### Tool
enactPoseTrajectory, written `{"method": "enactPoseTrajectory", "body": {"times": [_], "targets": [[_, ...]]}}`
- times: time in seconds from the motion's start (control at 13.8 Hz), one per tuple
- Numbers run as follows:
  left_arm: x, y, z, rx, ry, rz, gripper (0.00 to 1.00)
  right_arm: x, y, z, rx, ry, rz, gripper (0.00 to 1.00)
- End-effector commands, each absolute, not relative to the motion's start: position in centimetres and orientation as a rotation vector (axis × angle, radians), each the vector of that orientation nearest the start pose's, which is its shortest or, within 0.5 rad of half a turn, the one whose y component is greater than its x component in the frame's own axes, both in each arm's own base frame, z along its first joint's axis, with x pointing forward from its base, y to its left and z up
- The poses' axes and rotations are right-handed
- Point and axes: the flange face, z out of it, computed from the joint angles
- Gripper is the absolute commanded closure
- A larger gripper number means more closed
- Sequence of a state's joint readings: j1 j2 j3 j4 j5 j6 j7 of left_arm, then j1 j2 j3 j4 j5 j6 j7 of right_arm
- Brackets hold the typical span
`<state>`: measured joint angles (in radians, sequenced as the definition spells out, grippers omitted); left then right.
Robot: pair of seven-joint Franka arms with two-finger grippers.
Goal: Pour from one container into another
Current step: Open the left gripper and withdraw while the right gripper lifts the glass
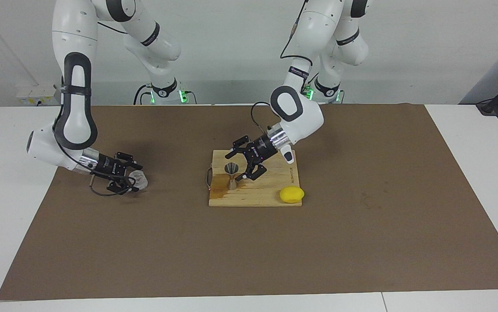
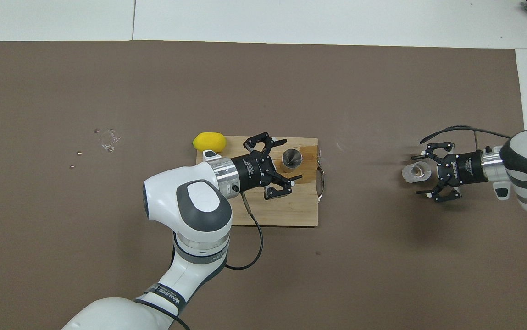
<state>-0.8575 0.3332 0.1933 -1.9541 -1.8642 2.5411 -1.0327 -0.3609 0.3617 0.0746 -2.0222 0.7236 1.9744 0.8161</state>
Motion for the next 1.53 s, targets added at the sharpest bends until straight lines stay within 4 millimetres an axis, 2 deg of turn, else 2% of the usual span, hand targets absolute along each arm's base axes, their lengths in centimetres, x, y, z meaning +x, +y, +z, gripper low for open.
{"method": "enactPoseTrajectory", "body": {"times": [0.0, 0.22, 0.29, 0.36, 0.44, 0.58, 0.73, 1.02, 1.16, 1.31, 1.45], "targets": [[49.4, -38.5, 32.7, 1.232, 1.736, -0.811, 0.00, 55.4, -12.0, 25.6, -1.821, 1.753, 0.705, 0.05], [48.6, -38.3, 35.3, 1.223, 1.700, -0.827, 0.00, 55.5, -12.1, 25.7, -1.816, 1.752, 0.703, 0.28], [47.8, -38.3, 36.6, 1.220, 1.682, -0.840, 0.00, 55.5, -12.2, 25.7, -1.813, 1.755, 0.703, 0.56], [47.2, -37.8, 37.6, 1.213, 1.675, -0.844, 0.00, 55.6, -12.3, 25.9, -1.800, 1.760, 0.703, 0.79], [47.4, -37.1, 38.9, 1.193, 1.667, -0.836, 0.00, 55.9, -12.2, 26.3, -1.800, 1.758, 0.702, 0.98], [49.0, -34.4, 40.5, 1.142, 1.667, -0.806, 0.00, 56.2, -11.7, 27.1, -1.758, 1.813, 0.721, 1.00], [51.0, -32.1, 41.7, 1.249, 1.634, -0.689, 0.00, 56.8, -10.1, 28.8, -1.761, 1.824, 0.709, 1.00], [54.1, -27.0, 44.6, 1.474, 1.563, -0.445, 0.00, 58.2, -3.9, 33.5, -1.767, 1.890, 0.701, 1.00], [56.2, -24.4, 47.0, 1.663, 1.479, -0.269, 0.00, 59.2, -1.5, 35.2, -1.772, 1.954, 0.691, 1.00], [57.3, -23.3, 48.9, 1.858, 1.384, -0.097, 0.00, 60.3, 1.5, 37.2, -1.809, 2.010, 0.657, 1.00], [57.5, -21.9, 50.9, 1.991, 1.312, 0.043, 0.00, 60.8, 5.2, 38.6, -1.847, 2.040, 0.636, 1.00]]}}
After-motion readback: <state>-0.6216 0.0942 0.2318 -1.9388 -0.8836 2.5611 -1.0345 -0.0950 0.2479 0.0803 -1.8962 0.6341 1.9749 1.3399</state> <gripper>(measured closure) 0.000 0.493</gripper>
